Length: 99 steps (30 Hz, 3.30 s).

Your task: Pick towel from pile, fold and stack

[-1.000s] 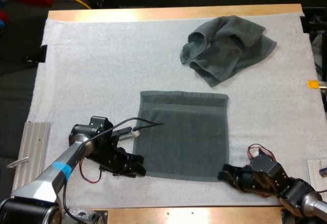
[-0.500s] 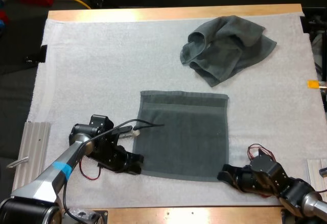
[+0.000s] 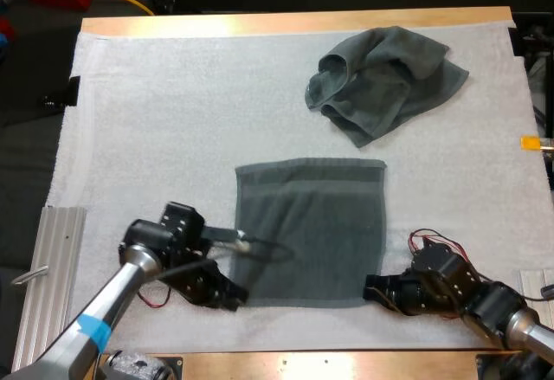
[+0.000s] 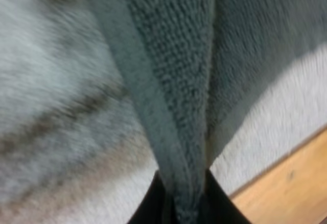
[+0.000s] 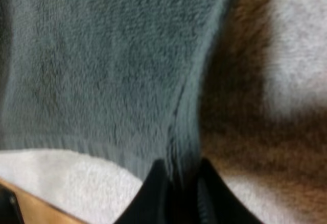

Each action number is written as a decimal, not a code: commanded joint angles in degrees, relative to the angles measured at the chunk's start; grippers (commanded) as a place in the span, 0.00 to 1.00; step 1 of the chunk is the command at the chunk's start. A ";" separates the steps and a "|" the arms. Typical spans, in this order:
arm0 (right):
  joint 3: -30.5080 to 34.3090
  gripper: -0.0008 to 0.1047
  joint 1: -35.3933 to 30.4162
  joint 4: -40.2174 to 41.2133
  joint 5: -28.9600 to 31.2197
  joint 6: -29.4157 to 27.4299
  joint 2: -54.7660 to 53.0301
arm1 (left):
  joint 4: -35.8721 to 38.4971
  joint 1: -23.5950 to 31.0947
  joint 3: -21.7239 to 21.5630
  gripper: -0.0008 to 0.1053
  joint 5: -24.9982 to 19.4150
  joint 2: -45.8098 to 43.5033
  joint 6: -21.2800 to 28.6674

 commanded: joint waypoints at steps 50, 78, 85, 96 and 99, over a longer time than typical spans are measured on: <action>-7.03 0.02 -21.57 -26.55 -8.17 18.94 16.83 | -23.34 9.81 -14.48 0.01 6.63 14.98 -14.74; -7.03 0.65 -21.57 -46.85 -4.55 11.47 16.83 | -26.11 9.81 -14.48 0.66 9.04 14.98 -11.25; -7.03 0.65 -21.57 -46.28 -7.22 9.45 16.83 | -24.49 9.81 -14.48 0.66 8.50 8.61 -7.38; -7.03 0.65 -21.57 -33.49 -7.78 1.66 12.60 | -19.97 9.81 -14.48 0.66 5.09 -3.19 -5.95; -7.03 0.65 -21.57 -25.93 -5.89 -3.11 8.92 | -16.16 9.81 -14.48 0.66 4.47 -6.17 -4.47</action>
